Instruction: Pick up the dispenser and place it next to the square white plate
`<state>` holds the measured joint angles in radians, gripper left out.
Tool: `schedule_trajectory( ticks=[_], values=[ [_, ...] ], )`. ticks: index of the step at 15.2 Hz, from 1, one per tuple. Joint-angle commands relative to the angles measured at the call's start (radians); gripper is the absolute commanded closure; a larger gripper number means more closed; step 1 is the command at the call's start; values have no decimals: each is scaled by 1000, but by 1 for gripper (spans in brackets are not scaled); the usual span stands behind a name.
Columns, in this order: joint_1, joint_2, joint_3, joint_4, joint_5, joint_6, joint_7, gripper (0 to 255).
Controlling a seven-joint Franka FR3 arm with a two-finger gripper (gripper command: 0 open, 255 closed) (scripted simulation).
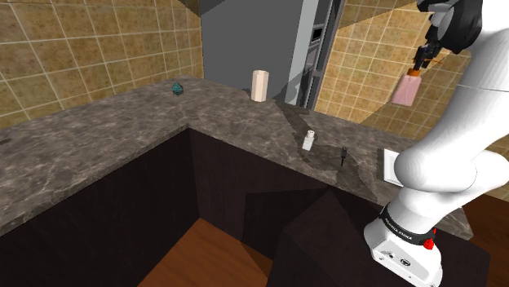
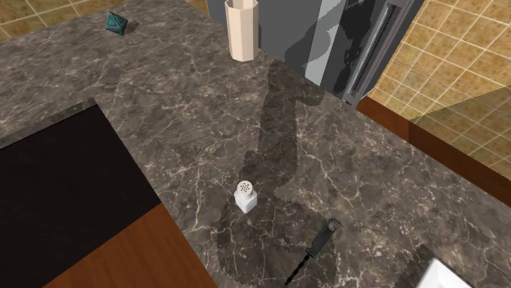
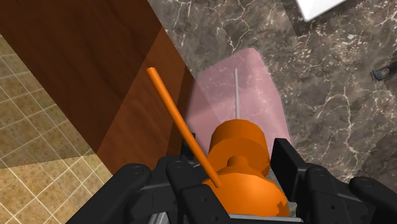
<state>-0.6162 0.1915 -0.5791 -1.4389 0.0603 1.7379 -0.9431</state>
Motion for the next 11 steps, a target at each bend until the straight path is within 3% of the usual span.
schedule_trajectory(
  ticks=[1, 11],
  values=[
    [5, -6, 1, -35, -4, 31, 4, 255],
    [16, -23, 5, -190, -14, 171, 12, 255]
  ],
)
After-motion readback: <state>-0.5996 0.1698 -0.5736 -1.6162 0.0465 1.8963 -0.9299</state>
